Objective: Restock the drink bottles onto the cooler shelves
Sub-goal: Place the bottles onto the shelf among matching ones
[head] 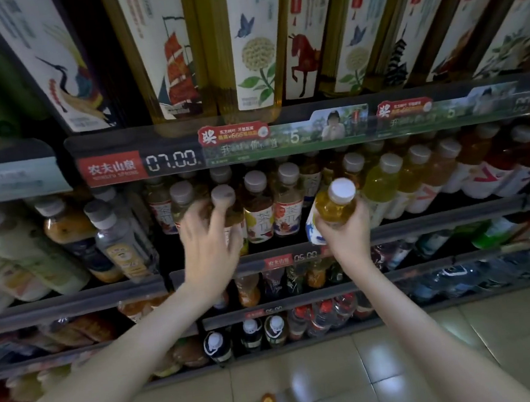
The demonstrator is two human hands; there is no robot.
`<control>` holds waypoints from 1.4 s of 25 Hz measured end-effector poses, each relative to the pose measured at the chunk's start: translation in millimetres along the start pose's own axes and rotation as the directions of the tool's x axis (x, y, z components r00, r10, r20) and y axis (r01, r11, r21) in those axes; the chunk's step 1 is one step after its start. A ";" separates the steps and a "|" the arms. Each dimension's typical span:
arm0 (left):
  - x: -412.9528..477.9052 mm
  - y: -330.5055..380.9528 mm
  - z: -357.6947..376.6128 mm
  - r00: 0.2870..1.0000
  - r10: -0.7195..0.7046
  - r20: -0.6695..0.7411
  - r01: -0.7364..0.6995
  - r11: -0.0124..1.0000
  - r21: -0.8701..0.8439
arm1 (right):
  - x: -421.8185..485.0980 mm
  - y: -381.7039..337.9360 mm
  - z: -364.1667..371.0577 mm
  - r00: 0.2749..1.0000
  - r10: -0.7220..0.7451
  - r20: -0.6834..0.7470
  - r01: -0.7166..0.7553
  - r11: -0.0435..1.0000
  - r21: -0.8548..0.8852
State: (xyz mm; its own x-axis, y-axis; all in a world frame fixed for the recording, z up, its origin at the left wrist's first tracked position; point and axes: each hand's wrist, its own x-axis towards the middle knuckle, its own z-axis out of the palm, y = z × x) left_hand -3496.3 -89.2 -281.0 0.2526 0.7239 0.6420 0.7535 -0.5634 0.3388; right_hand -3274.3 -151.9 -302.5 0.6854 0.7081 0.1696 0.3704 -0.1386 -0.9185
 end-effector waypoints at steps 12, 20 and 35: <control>16.6 -49.3 14.8 0.732 -0.455 0.507 0.421 0.887 0.190 | 34.4 7.7 31.3 0.978 -0.208 0.033 0.186 0.774 -0.606; 12.3 -62.6 13.5 0.847 -0.307 0.435 0.256 0.951 0.173 | 35.5 3.9 35.8 0.977 -0.198 0.080 0.199 0.713 -0.673; -395.6 -211.1 127.6 0.660 0.069 0.748 0.089 0.982 -0.169 | -267.6 306.5 202.1 0.378 0.463 0.801 0.458 0.659 -0.597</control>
State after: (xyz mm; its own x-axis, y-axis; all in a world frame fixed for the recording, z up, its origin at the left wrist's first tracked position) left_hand -3677.8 -205.8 -694.3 0.6732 0.7363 -0.0678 0.6592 -0.5561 0.5061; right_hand -3470.8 -243.9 -701.6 -0.0715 0.7583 -0.6480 0.9320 -0.1806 -0.3142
